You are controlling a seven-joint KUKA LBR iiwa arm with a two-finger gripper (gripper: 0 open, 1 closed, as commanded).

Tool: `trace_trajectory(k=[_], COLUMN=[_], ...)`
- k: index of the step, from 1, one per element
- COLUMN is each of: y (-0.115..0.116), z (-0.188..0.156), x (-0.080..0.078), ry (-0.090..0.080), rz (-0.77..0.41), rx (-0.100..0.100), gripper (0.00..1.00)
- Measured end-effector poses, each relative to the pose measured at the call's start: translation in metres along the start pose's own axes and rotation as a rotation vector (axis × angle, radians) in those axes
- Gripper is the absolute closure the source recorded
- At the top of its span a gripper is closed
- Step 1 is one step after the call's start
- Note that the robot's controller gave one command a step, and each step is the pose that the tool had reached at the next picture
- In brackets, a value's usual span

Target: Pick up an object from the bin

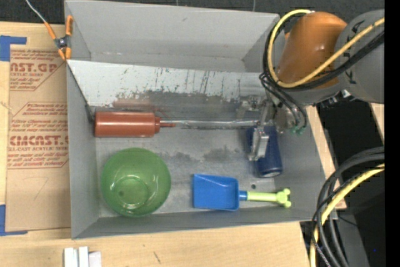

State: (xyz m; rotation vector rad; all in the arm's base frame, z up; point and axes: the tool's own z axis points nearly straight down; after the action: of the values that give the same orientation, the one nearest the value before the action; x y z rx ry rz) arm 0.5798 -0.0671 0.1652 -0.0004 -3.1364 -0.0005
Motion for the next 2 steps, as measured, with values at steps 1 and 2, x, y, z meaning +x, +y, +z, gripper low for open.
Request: trace_trajectory(k=[1, 2], y=[0.0003, -0.0002], z=[-0.0049, -0.0024], x=[-0.0015, 0.0000], ry=[-0.007, -0.012], rz=[-0.001, -0.010], rx=[0.001, 0.001], gripper=[0.00, 0.00])
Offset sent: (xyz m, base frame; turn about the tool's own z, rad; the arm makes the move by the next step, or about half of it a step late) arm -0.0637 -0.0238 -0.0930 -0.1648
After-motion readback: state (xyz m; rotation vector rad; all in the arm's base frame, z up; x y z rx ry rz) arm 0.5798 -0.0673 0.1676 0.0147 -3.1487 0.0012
